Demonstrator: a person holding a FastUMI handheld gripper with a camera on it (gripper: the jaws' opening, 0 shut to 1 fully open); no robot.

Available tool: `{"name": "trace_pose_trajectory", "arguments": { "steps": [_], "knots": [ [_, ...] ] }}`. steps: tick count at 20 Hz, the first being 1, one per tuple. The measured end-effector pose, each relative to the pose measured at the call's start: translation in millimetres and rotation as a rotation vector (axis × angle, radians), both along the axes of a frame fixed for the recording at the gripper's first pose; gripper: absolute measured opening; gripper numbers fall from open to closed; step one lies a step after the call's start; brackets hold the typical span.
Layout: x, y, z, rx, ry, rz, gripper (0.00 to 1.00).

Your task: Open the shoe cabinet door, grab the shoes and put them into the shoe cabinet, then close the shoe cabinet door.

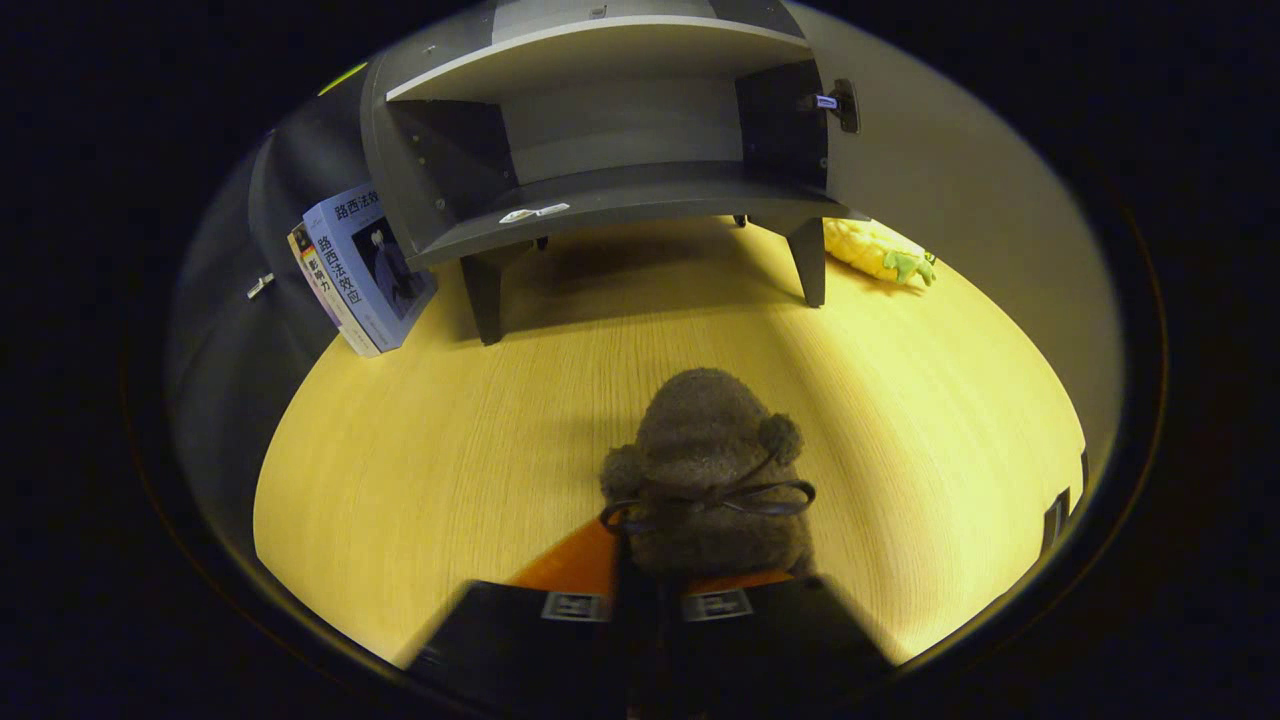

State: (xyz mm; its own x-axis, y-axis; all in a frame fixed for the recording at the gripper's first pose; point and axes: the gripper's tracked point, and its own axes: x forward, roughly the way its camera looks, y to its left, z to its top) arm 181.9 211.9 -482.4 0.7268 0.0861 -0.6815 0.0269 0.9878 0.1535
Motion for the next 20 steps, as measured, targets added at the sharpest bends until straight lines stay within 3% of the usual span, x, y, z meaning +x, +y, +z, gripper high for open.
{"name": "trace_pose_trajectory", "arguments": {
  "steps": [1,8,13,20],
  "knots": [
    [0,-1,1,0.006,-0.002,0.004,0.05],
    [-2,-11,49,0.044,-0.037,0.018,0.05],
    [-4,-19,129,0.072,-0.091,0.019,0.05],
    [11,-4,266,0.12,-0.121,0.081,0.05]
  ]
}}
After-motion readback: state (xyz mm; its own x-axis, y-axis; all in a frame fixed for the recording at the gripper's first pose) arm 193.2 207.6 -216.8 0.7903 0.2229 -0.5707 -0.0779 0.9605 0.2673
